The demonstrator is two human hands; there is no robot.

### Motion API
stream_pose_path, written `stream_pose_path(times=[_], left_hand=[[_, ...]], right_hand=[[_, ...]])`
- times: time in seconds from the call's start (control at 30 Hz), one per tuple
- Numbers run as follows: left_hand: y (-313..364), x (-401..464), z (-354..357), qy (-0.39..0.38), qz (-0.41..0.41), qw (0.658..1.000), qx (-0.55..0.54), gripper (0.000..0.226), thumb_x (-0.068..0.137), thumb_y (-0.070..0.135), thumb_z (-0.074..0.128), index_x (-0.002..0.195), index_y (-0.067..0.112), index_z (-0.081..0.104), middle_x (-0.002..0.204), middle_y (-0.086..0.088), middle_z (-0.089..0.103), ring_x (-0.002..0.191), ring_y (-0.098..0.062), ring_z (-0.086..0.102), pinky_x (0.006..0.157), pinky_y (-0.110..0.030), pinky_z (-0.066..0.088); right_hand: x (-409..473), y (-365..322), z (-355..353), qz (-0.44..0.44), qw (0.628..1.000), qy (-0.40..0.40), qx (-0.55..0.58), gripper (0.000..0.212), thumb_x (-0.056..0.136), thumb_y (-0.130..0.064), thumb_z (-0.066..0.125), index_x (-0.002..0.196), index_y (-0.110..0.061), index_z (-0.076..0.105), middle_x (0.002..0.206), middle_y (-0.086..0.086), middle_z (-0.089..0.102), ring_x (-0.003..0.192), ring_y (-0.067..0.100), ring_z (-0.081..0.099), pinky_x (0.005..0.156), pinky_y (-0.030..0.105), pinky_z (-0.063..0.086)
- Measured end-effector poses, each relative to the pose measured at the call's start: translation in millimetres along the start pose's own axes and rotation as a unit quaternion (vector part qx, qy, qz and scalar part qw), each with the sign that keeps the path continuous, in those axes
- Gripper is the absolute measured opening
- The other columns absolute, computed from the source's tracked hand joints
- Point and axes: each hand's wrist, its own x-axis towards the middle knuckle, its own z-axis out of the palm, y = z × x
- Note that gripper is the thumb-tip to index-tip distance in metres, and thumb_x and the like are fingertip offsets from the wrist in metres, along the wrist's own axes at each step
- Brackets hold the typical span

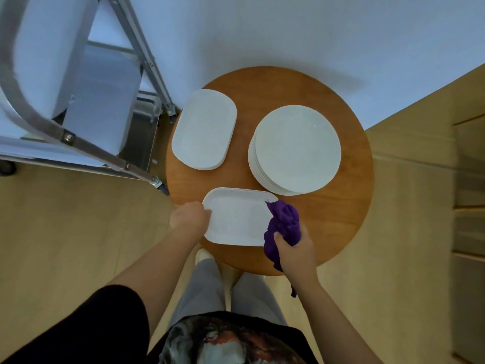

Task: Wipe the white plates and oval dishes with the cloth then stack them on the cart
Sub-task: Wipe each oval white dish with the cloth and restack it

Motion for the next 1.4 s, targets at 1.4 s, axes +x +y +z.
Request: stream_pose_path(times=[1.4], left_hand=[[-7, 62, -67, 0.067, -0.127, 0.811, -0.567, 0.028, 0.093, 0.019, 0.055, 0.067, 0.01, 0.06, 0.066, -0.006, 0.061, 0.061, -0.016, 0.055, 0.071, -0.033, 0.051]], right_hand=[[6, -42, 25, -0.011, 0.996, -0.019, 0.085, 0.036, 0.086, -0.018, 0.067, 0.115, -0.027, 0.048, 0.096, -0.009, 0.06, 0.087, 0.013, 0.06, 0.059, 0.013, 0.048]])
